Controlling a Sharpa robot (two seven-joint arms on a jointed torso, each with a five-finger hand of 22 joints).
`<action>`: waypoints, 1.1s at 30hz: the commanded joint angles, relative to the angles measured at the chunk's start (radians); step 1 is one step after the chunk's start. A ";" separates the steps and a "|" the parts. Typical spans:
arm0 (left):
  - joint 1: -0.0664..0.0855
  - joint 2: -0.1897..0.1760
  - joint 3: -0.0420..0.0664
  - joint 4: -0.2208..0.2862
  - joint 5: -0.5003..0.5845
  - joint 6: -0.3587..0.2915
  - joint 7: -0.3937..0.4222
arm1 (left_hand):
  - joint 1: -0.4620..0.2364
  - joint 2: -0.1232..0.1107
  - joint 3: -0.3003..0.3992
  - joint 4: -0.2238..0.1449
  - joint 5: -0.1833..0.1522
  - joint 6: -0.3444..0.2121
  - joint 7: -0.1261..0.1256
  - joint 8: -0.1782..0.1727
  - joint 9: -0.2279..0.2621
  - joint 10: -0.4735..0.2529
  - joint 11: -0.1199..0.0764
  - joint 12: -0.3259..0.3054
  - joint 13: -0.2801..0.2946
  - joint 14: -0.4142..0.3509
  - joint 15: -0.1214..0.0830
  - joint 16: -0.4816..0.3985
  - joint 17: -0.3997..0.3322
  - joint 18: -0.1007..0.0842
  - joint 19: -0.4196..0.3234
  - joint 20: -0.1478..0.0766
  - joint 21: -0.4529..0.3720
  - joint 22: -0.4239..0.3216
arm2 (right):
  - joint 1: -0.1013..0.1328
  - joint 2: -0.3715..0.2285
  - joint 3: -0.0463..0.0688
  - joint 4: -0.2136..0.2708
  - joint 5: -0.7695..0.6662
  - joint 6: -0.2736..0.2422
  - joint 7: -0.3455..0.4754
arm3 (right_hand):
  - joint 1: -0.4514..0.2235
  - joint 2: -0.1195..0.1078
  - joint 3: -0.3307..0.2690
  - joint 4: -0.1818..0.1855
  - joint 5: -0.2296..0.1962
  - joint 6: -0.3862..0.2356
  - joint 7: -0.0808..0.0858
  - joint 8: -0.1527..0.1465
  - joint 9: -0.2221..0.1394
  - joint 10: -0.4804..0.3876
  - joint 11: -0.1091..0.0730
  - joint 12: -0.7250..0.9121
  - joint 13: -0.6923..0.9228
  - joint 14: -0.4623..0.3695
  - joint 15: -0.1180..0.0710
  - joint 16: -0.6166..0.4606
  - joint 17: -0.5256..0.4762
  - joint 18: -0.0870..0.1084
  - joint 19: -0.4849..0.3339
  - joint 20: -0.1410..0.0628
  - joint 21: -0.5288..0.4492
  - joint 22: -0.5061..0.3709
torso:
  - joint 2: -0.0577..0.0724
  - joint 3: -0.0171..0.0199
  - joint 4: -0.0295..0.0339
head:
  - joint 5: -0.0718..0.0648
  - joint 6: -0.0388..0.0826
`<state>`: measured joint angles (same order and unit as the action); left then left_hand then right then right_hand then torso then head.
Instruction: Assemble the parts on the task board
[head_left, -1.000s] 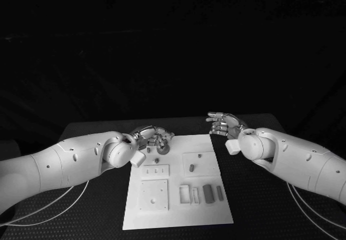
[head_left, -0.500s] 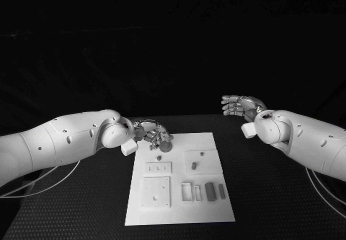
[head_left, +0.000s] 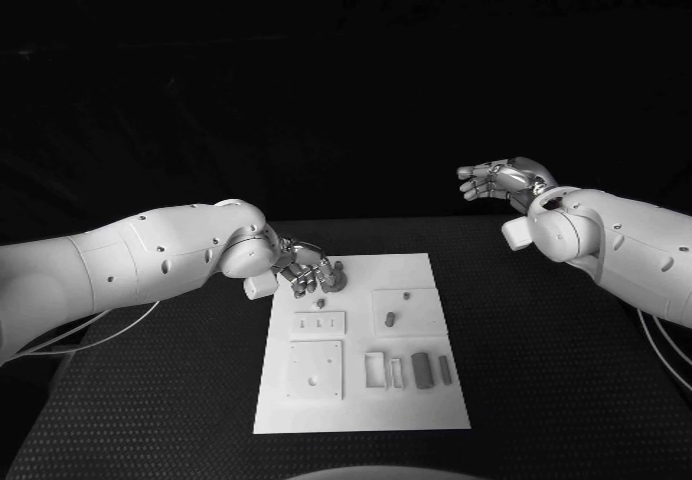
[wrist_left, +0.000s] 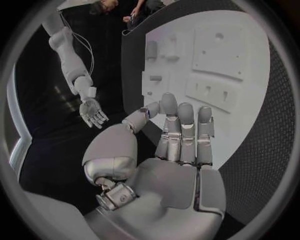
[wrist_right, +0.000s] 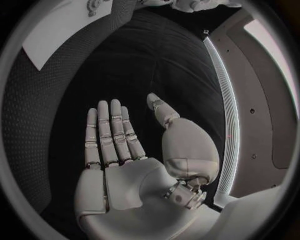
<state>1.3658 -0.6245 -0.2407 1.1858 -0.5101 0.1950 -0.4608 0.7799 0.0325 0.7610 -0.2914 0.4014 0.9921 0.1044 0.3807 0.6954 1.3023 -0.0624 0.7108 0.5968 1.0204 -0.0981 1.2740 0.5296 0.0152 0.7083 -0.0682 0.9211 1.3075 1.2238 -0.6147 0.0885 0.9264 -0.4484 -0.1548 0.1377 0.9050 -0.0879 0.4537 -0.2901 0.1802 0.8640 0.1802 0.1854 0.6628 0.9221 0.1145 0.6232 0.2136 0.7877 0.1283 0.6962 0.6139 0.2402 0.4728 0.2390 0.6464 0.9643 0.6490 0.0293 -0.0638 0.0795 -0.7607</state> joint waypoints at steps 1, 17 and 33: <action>0.002 0.015 0.001 -0.011 -0.066 0.022 -0.046 | -0.018 0.007 0.005 -0.001 -0.003 0.159 -0.074 0.007 0.064 0.003 -0.007 0.004 -0.002 0.006 -0.001 0.007 -0.002 -0.015 0.009 -0.114 0.004 0.016 | 0.002 0.006 0.000 0.013 -0.055 -0.008 0.010 | 0.014 0.002 -0.001 -0.002 0.013 0.007 0.000 -0.003 -0.003 0.009 0.000 -0.009 -0.010 -0.004 0.006 0.001 -0.010 -0.014 -0.010 0.001 -0.008 0.001 | 0.000 0.0017 -0.0019 | 0.007 -0.009; -0.004 0.079 0.001 -0.061 -0.129 0.107 -0.067 | -0.037 0.015 0.012 -0.001 0.007 0.172 -0.081 0.011 0.080 0.016 -0.014 0.014 -0.002 0.019 -0.008 0.016 -0.005 -0.014 0.020 -0.124 0.016 0.017 | 0.015 0.028 -0.001 0.015 -0.171 -0.022 -0.002 | 0.025 -0.005 0.032 0.000 0.053 0.006 -0.001 -0.001 -0.021 0.009 0.016 -0.074 -0.078 -0.022 0.017 -0.010 -0.087 -0.017 -0.028 0.008 -0.028 0.003 | 0.002 -0.0008 -0.0029 | 0.015 -0.031; -0.032 0.110 0.002 -0.109 -0.184 0.225 -0.079 | -0.051 0.023 0.020 -0.001 0.029 0.178 -0.083 0.011 0.093 0.022 -0.016 0.020 -0.003 0.024 -0.010 0.023 -0.007 -0.015 0.019 -0.128 0.021 0.018 | 0.015 0.032 -0.002 0.051 -0.207 -0.035 -0.009 | 0.029 -0.009 0.043 0.000 0.057 0.000 0.006 -0.006 -0.040 0.022 0.018 -0.103 -0.103 -0.021 0.021 -0.021 -0.116 -0.018 -0.034 0.010 -0.038 0.005 | 0.001 -0.0030 0.0002 | 0.018 -0.039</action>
<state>1.3357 -0.5193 -0.2396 1.0815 -0.6611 0.3598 -0.5356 0.7322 0.0441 0.7762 -0.2916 0.4257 0.9998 0.0970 0.3885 0.6955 1.3204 -0.0748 0.7274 0.5952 1.0385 -0.1085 1.2934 0.5234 0.0153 0.7257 -0.0714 0.9370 1.3080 1.2386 -0.5827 0.0868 0.9750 -0.6330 -0.1855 0.1281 0.9236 -0.0982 0.4908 -0.2919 0.2333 0.8640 0.1801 0.1855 0.6240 0.9400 0.1323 0.5262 0.1120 0.7714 0.1443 0.6804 0.4990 0.2402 0.4461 0.2515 0.6146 0.9680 0.6501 0.0263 -0.0642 0.0960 -0.7986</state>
